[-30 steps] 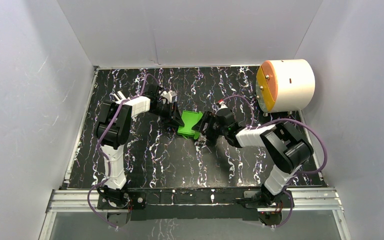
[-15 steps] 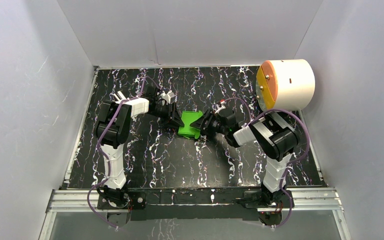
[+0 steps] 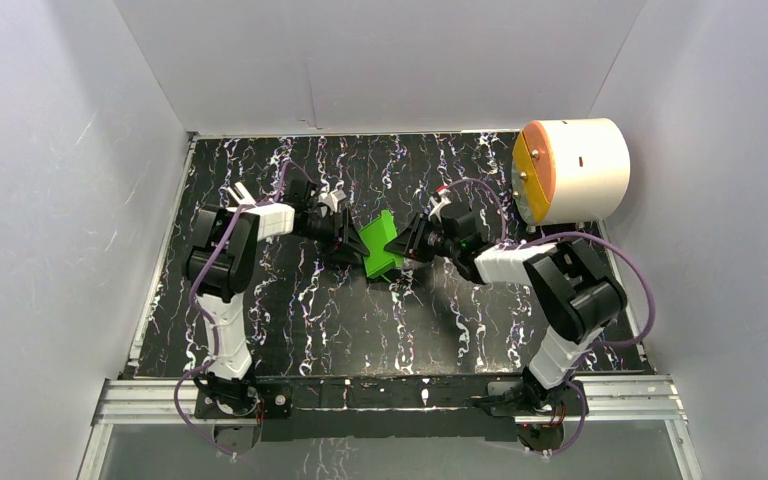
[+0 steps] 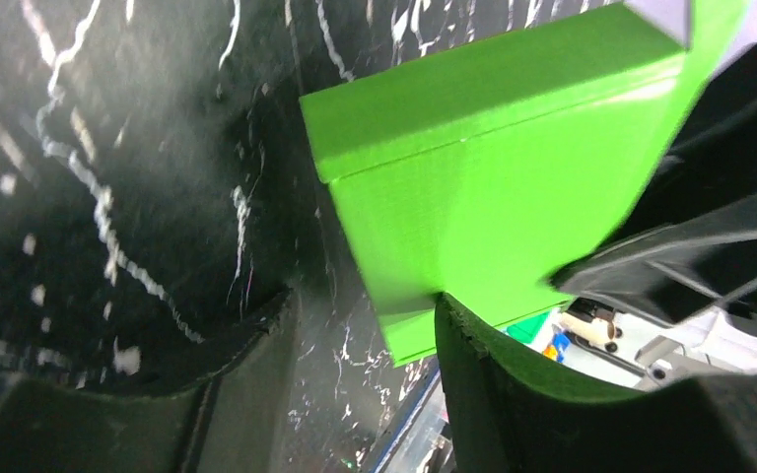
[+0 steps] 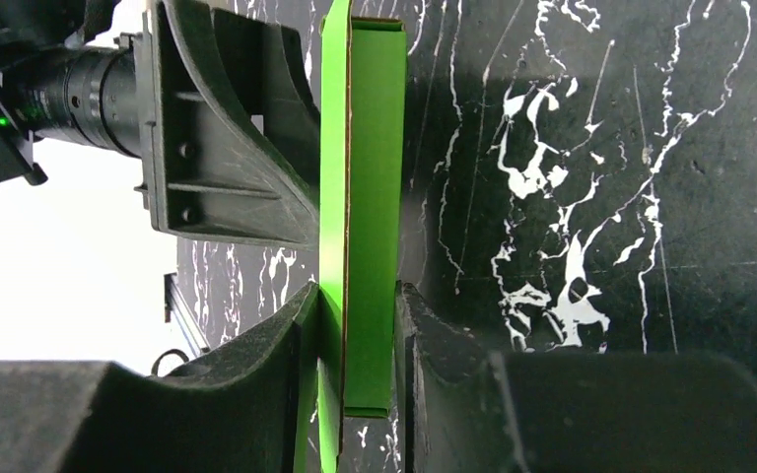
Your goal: Fold the paper box
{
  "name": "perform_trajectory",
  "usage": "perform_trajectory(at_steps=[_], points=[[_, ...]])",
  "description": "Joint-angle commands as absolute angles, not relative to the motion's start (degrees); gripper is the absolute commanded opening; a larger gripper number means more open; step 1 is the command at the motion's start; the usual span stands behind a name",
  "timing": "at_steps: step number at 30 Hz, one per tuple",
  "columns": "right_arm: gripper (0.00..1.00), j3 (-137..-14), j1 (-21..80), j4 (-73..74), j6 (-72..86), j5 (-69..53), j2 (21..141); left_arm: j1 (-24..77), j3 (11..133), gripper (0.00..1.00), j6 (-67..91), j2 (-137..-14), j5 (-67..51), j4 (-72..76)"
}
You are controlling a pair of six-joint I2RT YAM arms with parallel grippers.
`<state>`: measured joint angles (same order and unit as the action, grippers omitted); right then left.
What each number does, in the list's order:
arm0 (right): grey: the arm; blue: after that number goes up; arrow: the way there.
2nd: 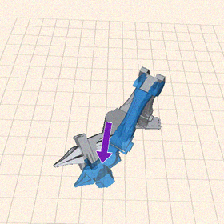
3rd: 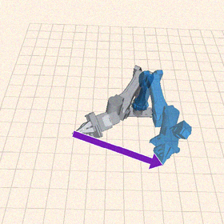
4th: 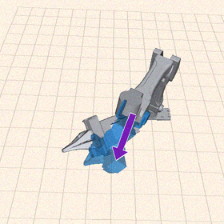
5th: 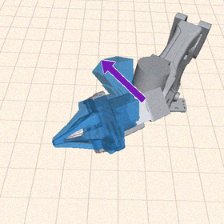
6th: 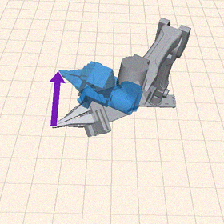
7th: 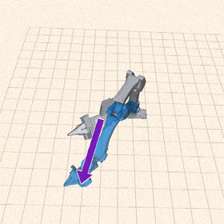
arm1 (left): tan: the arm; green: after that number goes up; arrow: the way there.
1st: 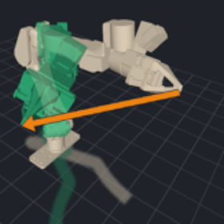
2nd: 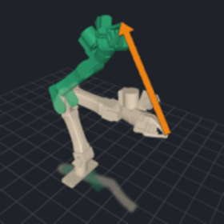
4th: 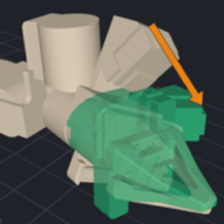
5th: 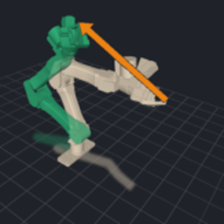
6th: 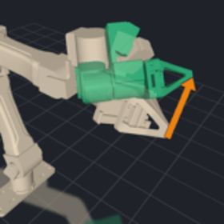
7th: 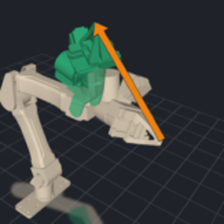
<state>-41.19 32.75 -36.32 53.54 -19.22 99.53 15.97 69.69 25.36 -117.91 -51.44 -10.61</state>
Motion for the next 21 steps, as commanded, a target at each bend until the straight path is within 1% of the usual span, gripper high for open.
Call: perform_trajectory(at_steps=[1, 4, 9, 11, 17, 21], points=[[0.21, -49.06, 33.13, -20.56, 44.08, -17.68, 91.57, 16.23, 65.45, 0.52, 29.11, -109.91, -43.12, -8.77], [0.17, -52.44, 33.26, -8.78, 38.60, -13.50, 87.83, 16.22, 61.39, 0.54, 33.09, -104.43, -37.89, -5.68], [0.16, -58.27, 34.92, 6.65, 31.72, -4.35, 84.79, 16.81, 54.89, 0.57, 37.27, -94.30, -29.35, -2.60], [0.16, -61.13, 36.22, 12.06, 29.66, -1.15, 85.30, 18.27, 52.06, 0.58, 37.58, -89.85, -26.14, -1.38], [0.16, -70.54, 43.55, 27.54, 25.41, 15.34, 88.84, 20.74, 43.87, 0.60, 39.98, -77.61, -18.94, -0.36], [0.18, -72.22, 47.94, 31.80, 28.57, 21.77, 91.49, 22.00, 39.41, 0.61, 41.02, -70.52, -13.64, -0.35]])
